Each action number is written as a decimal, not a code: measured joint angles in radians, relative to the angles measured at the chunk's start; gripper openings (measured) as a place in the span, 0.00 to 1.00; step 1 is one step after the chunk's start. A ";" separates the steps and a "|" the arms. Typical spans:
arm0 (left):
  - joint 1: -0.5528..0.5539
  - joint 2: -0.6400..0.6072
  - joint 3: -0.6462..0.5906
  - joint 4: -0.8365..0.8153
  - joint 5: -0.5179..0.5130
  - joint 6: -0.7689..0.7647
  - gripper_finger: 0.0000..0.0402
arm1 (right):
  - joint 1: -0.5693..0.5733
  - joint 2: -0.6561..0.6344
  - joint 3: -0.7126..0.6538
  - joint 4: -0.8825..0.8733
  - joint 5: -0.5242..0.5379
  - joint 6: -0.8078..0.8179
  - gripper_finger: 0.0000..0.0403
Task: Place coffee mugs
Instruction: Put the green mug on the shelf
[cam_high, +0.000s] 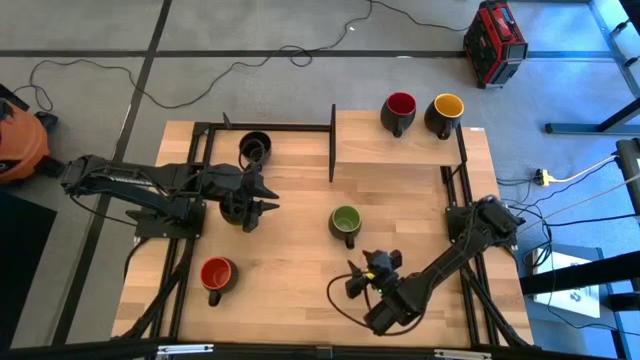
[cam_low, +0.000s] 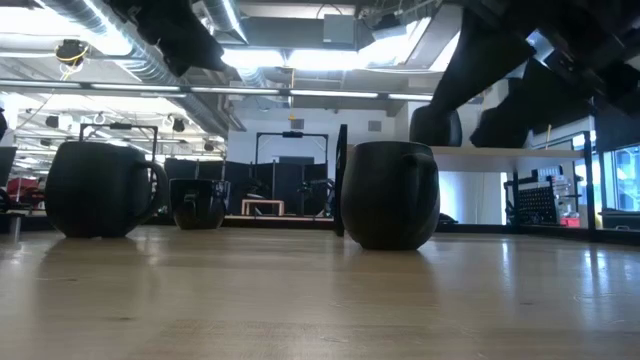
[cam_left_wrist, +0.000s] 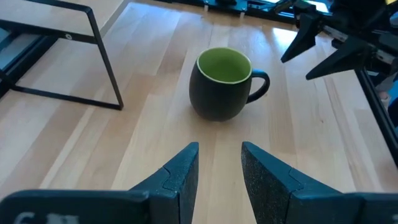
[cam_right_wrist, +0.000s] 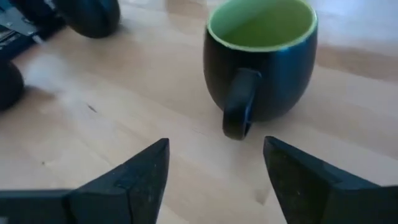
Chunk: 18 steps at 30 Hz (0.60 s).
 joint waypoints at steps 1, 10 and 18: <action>0.000 0.000 0.000 -0.002 0.000 0.000 0.29 | 0.000 0.004 -0.002 0.007 0.014 -0.013 0.63; 0.000 0.000 0.000 -0.007 -0.011 0.031 0.29 | -0.036 0.100 -0.007 0.034 0.099 -0.021 0.56; 0.000 0.000 0.000 -0.007 -0.003 0.032 0.29 | -0.081 0.164 -0.007 0.037 0.103 0.009 0.50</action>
